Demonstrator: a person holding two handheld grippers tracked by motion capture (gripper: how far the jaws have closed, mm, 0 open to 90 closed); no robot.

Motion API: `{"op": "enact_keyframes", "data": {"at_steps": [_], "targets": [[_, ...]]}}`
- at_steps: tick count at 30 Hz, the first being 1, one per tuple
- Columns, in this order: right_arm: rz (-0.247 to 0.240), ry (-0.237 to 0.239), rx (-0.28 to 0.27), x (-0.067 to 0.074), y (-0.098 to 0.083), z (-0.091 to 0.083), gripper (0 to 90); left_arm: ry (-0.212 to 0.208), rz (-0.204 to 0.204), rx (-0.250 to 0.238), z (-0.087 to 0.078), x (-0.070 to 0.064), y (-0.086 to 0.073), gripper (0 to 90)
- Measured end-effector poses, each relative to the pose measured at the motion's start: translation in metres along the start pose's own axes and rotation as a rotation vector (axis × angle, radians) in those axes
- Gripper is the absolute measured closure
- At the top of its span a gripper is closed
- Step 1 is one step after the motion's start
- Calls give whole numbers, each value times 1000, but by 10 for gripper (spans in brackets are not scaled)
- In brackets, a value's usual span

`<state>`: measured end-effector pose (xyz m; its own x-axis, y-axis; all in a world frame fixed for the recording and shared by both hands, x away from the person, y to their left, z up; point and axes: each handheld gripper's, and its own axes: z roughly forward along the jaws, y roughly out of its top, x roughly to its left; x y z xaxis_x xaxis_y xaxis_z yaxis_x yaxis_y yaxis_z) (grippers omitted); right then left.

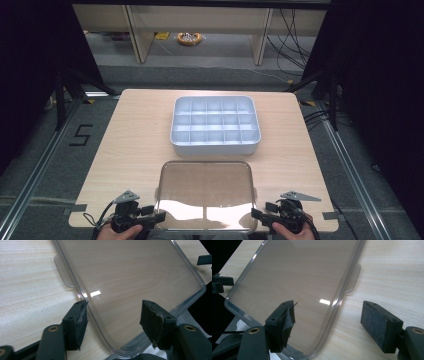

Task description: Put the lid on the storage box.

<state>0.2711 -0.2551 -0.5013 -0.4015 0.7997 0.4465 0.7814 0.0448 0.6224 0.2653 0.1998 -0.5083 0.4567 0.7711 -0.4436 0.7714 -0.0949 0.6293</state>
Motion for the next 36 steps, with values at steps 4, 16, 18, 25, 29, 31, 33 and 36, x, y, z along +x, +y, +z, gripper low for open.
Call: {"op": "enact_keyframes", "data": {"at_steps": [4,16,18,25,29,31,33,36], "targets": [[22,22,11,2,1,2,288,-2,-12,2,2,3,1,432],[15,-8,30,0,6,16,323,15,-41,7,7,6,2,470],[28,12,25,1,6,19,340,11,-39,8,7,5,2,473],[284,78,-25,0,2,19,355,11,-28,5,7,5,0,488],[380,163,-48,-6,-7,16,451,12,-23,3,7,4,0,495],[364,199,-60,-9,-11,22,544,12,-12,8,7,5,0,501],[271,128,-61,-3,-7,19,591,10,-12,8,7,5,0,502],[229,146,-63,2,-4,14,611,8,7,13,7,4,0,491]]}}
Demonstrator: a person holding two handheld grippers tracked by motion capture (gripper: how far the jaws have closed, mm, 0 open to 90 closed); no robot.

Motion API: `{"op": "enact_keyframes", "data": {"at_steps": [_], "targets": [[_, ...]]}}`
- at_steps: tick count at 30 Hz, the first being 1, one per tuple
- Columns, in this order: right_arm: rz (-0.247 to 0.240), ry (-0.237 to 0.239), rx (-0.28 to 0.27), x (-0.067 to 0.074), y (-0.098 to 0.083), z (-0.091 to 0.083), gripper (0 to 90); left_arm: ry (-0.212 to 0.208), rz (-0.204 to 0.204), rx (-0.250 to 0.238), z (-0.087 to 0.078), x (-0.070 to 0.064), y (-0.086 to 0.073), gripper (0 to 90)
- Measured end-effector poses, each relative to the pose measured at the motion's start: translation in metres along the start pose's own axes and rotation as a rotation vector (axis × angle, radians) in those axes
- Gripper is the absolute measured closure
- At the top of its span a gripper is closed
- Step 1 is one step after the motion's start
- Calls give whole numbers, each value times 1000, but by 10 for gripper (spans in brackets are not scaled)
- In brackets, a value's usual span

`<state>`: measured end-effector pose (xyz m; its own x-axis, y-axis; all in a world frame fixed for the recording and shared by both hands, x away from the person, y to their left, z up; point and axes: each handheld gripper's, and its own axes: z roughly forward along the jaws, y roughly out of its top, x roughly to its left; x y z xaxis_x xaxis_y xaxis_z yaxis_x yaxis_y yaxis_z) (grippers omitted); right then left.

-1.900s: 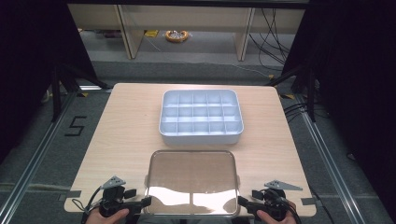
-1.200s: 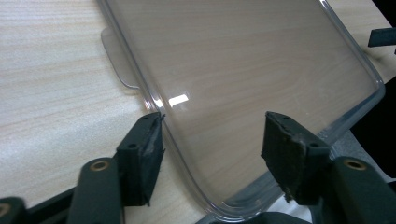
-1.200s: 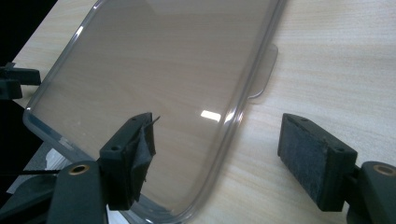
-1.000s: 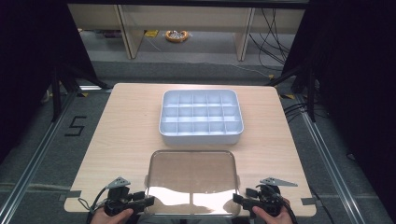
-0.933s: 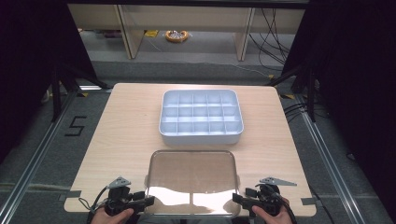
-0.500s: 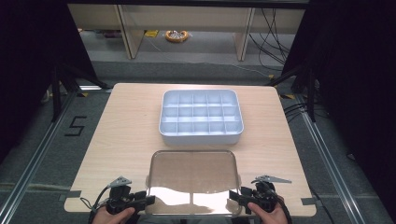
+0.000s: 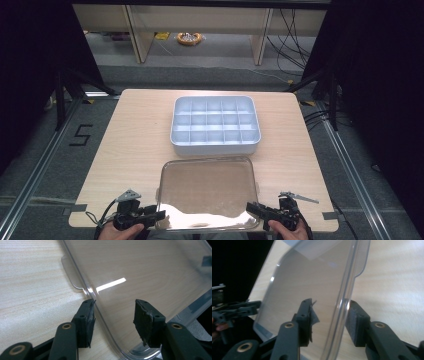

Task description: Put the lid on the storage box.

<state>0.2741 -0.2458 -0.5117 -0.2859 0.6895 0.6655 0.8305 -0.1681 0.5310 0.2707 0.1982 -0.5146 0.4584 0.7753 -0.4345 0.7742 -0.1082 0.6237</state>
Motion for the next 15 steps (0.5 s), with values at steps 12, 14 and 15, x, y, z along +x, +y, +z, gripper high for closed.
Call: {"op": "enact_keyframes", "data": {"at_steps": [12,14,15], "targets": [[-304,61,-65,24,6,-18,613,-29,-17,-7,2,0,1,333],[-293,70,-44,30,7,-22,617,-35,-30,-12,2,0,2,301],[-333,75,-55,29,9,-22,617,-34,-42,-17,3,1,3,288]]}}
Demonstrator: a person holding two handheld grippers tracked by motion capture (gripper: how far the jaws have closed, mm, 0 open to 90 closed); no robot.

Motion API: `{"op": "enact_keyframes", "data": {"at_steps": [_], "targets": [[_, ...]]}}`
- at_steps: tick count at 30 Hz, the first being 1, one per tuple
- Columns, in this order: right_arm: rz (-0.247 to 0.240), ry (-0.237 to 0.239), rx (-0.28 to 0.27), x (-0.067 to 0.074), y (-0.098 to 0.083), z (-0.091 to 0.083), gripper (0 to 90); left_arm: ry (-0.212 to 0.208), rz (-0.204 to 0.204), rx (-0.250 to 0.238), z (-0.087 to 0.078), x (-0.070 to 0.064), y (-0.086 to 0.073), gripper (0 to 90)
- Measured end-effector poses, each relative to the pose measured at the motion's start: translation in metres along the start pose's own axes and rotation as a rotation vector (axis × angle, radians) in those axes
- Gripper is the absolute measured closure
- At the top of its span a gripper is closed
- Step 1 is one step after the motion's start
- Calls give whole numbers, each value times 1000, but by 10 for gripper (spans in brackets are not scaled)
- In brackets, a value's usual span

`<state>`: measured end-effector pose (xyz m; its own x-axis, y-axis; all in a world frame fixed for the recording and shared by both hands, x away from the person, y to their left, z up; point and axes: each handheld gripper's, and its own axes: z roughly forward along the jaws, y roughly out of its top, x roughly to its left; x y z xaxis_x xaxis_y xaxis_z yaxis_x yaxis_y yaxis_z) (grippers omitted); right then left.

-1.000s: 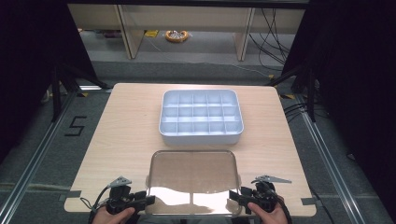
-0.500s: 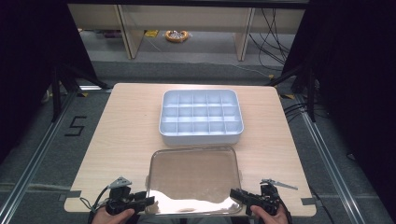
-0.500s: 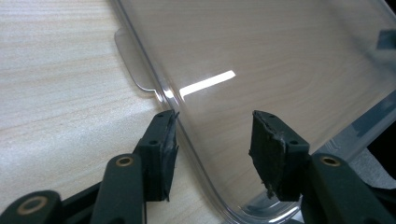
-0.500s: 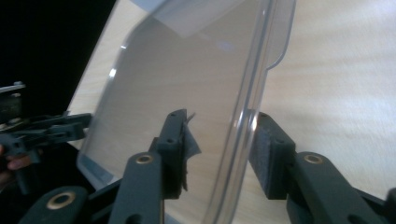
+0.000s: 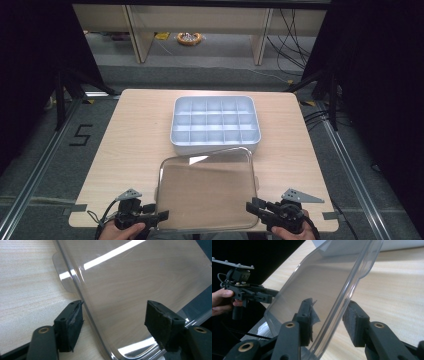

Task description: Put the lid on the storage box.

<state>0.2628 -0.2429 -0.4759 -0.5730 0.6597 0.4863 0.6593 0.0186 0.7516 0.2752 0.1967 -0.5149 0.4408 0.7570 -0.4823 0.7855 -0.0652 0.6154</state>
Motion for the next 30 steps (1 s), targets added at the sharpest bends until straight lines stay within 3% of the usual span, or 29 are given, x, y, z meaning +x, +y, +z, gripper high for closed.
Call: {"op": "enact_keyframes", "data": {"at_steps": [3,5,8,10,12,14,15,17,18,20,22,23,26,27,28,30], "targets": [[-6,21,-7,-2,1,1,621,-11,-13,-3,1,3,2,280],[-37,38,-21,-5,3,3,622,-17,-38,-8,1,4,4,282],[-10,35,-5,-1,5,1,622,-6,-26,-1,2,6,6,293],[-61,34,-15,-5,6,2,622,-11,-36,1,2,7,7,290],[-55,47,-13,-5,6,2,624,-14,-56,-5,2,7,8,290],[-63,59,-20,-4,6,1,625,-14,-55,-4,1,8,7,289],[-32,55,-5,-2,6,1,625,-12,-55,-7,2,7,7,291],[-37,72,-7,-3,6,1,626,-15,-56,-5,2,8,7,289],[-74,59,-20,-6,6,2,627,-25,-67,-7,1,9,7,289],[-85,74,-20,-8,6,2,627,-32,-83,-10,1,10,7,289],[-79,77,-20,-10,6,3,627,-26,-73,-5,1,9,7,287],[-51,105,-13,-11,5,3,628,-23,-72,-6,1,9,7,287],[-62,92,-15,-12,5,3,629,-12,-83,-19,1,10,8,287],[-61,106,-16,-13,5,3,629,-14,-81,-18,1,10,8,277],[-22,117,-2,-10,4,2,629,-18,-78,-20,2,9,8,267],[-60,101,-7,-17,4,3,631,-30,-91,-15,2,9,8,258]]}}
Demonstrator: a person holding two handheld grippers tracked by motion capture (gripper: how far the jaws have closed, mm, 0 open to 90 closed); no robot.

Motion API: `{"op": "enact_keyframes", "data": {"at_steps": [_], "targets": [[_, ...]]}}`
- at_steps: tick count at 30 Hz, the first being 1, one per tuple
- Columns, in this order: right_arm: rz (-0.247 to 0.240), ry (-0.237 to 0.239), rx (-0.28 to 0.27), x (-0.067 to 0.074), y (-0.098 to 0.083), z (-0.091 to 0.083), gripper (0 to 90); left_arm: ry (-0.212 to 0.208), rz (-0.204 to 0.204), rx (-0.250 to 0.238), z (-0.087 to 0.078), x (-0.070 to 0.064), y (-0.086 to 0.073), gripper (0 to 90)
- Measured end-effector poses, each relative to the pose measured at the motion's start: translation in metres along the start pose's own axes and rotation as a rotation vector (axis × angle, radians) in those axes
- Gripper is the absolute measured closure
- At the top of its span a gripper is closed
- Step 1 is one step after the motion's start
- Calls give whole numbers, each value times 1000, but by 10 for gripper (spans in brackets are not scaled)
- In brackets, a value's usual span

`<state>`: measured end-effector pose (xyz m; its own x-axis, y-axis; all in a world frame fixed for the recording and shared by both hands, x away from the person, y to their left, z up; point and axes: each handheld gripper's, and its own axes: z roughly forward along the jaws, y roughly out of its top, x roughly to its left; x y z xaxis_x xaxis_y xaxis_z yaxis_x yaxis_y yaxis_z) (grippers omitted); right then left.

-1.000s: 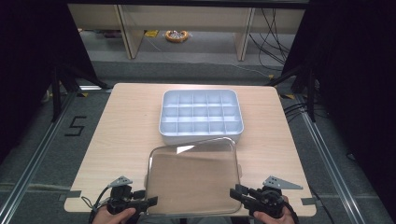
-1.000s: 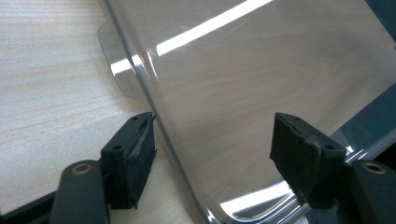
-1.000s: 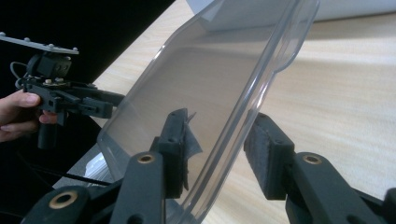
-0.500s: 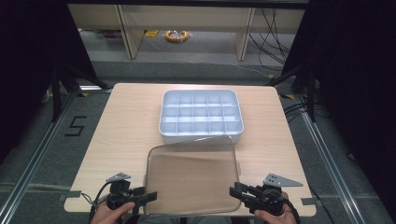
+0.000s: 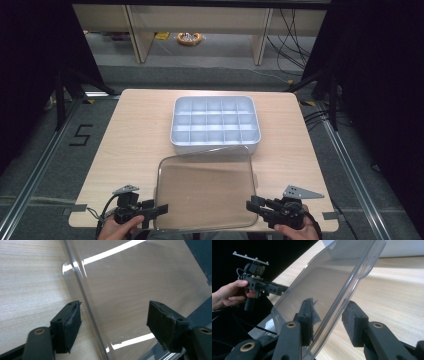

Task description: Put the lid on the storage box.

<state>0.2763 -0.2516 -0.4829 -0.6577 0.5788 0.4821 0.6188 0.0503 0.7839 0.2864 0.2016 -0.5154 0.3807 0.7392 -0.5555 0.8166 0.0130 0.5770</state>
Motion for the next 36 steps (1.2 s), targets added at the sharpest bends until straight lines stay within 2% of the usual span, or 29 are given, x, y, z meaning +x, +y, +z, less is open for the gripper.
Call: {"op": "enact_keyframes", "data": {"at_steps": [1,2,5,6,8,9,10,11,12,13,15,16,17,19,20,21,22,23,25,26,27,28,31,32,33,34,36], "targets": [[13,15,3,-2,-1,0,632,-11,-10,4,0,1,0,258],[25,8,12,-6,-4,1,632,-15,-13,5,0,1,0,262],[52,-5,27,-6,-5,0,634,-26,5,28,0,1,0,269],[37,-14,33,-7,-5,0,637,-40,10,36,0,1,0,301],[-60,-62,39,-9,-5,0,683,-45,0,29,2,-1,-1,320],[-28,-72,77,-5,-5,-1,698,-42,16,39,2,0,-1,384],[-40,-67,67,-8,-6,1,727,-53,4,54,1,1,-1,393],[19,-40,44,-8,-8,2,736,-53,8,61,0,1,-1,394],[25,-42,47,-8,-7,2,733,-57,-11,50,1,2,-1,411],[0,-35,39,-12,-8,4,733,-57,-12,63,0,3,0,425],[72,-94,80,-17,-11,4,732,-72,-28,55,1,4,0,475],[72,-94,80,-17,-11,4,732,-72,-31,51,1,4,0,475],[104,-80,62,-15,-11,5,735,-68,-24,48,1,3,0,467],[100,-63,48,-13,-10,4,743,-38,14,32,-3,0,2,456],[100,-63,48,-13,-10,4,743,-21,11,3,-2,-3,3,456],[59,-78,47,-15,-10,5,743,-6,30,1,-3,-4,4,450],[99,-97,54,-12,-11,7,743,1,31,2,-4,-4,5,447],[64,-91,51,-13,-11,8,741,6,23,1,-4,-5,6,446],[99,-129,52,-8,-10,9,733,6,5,1,-2,-5,9,442],[99,-129,52,-8,-10,9,733,6,5,1,-2,-5,9,441],[108,-157,55,-4,-8,11,722,9,11,-5,-1,-5,10,441],[94,-172,54,-4,-7,11,721,12,15,-3,-1,-7,12,441],[75,-194,31,-6,-5,12,730,30,36,-32,2,-10,20,442],[98,-232,46,-2,-1,12,729,37,46,-31,2,-11,23,447],[98,-232,46,-2,-1,12,729,43,58,-39,3,-12,27,447],[44,-238,41,-6,2,13,730,48,57,-46,5,-14,30,445],[45,-270,43,-5,7,14,724,53,58,-52,6,-15,35,444]]}}
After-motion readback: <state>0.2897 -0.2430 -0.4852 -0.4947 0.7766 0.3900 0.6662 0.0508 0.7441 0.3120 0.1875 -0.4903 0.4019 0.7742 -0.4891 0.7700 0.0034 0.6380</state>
